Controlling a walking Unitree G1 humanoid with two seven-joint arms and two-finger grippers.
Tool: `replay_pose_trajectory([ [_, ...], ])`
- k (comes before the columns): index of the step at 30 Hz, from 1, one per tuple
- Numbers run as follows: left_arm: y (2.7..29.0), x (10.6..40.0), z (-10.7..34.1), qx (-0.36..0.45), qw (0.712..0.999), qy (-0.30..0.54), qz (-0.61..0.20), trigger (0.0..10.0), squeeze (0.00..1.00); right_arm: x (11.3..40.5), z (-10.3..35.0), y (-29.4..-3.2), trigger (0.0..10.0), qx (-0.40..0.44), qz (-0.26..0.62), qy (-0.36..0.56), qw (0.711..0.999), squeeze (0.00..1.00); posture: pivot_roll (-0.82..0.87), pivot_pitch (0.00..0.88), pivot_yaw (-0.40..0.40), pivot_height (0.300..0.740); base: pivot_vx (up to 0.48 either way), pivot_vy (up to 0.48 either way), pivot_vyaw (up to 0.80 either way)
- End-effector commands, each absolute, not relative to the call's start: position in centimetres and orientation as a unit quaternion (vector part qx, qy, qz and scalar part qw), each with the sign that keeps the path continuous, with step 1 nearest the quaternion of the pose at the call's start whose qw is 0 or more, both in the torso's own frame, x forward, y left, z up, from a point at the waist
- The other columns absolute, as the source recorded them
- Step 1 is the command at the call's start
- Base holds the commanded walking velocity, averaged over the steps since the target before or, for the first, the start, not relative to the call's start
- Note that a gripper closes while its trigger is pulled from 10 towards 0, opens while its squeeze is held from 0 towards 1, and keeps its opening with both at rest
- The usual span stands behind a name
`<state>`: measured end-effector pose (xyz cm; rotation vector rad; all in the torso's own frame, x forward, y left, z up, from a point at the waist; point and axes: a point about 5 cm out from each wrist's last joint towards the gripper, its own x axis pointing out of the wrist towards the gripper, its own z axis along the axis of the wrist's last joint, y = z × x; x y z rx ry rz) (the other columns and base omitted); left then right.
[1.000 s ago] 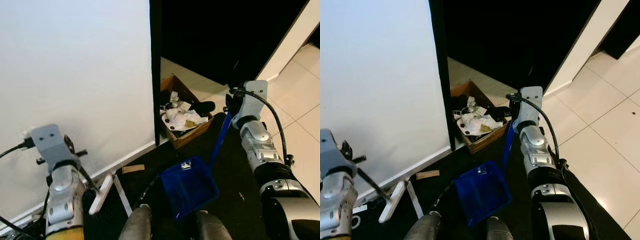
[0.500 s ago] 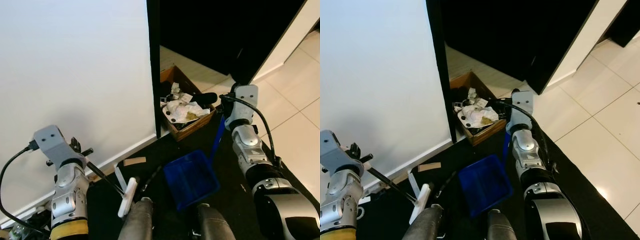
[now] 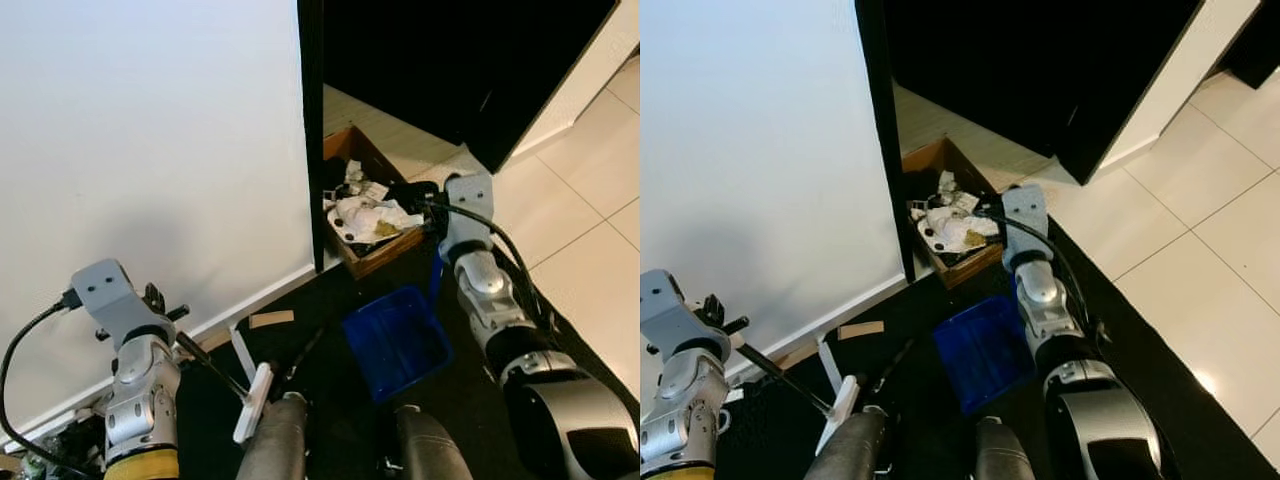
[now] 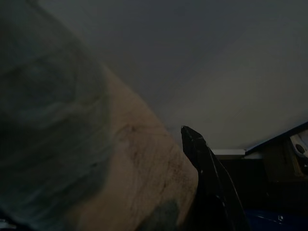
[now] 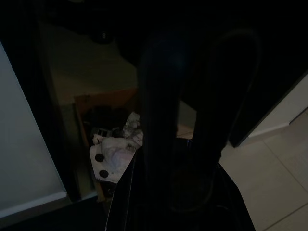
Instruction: Sweep floor
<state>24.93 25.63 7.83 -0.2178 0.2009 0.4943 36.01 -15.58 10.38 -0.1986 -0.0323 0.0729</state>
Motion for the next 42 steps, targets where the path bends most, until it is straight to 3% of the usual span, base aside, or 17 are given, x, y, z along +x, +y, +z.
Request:
replay_pose_trajectory([
  [1,25.0,24.3,6.8,-0.113,0.956,0.118,0.243,10.0,0.00,34.9,7.7,-16.4,10.0,-0.120,0.052,0.063,0.989,0.00,0.12,0.269,-0.014,0.740,0.000,0.000,0.00],
  [9,24.8,24.2,6.5,-0.115,0.957,0.127,0.234,10.0,0.00,33.8,8.1,-19.2,10.0,-0.131,0.105,0.145,0.975,0.00,0.07,0.273,-0.015,0.740,0.000,0.000,0.00],
  [13,24.6,24.3,6.4,-0.115,0.958,0.131,0.229,10.0,0.00,32.8,7.7,-19.6,10.0,-0.095,0.142,0.199,0.965,0.00,0.06,0.273,-0.013,0.740,0.000,0.000,0.00],
  [15,24.4,24.5,6.4,-0.114,0.959,0.131,0.225,10.0,0.00,31.3,6.8,-19.8,10.0,-0.052,0.181,0.266,0.945,0.00,0.05,0.272,-0.014,0.740,0.000,0.000,0.00],
  [20,24.4,24.6,6.5,-0.113,0.959,0.130,0.224,10.0,0.00,29.9,6.1,-20.4,10.0,-0.006,0.191,0.329,0.925,0.00,0.05,0.268,-0.024,0.740,0.000,0.000,0.00],
  [26,24.6,24.2,6.4,-0.111,0.957,0.133,0.231,10.0,0.00,31.0,8.7,-20.2,10.0,-0.011,0.161,0.263,0.951,0.00,0.06,0.262,-0.026,0.740,0.000,0.000,0.00],
  [31,24.8,23.9,6.2,-0.101,0.957,0.137,0.233,10.0,0.00,32.6,12.6,-20.0,10.0,-0.005,0.103,0.136,0.985,0.00,0.06,0.254,-0.019,0.740,0.000,0.000,0.00],
  [42,25.0,24.4,6.7,-0.091,0.960,0.132,0.227,10.0,0.00,32.5,13.6,-20.0,10.0,0.004,0.082,0.121,0.989,0.00,0.06,0.248,-0.011,0.740,0.000,0.000,0.00],
])
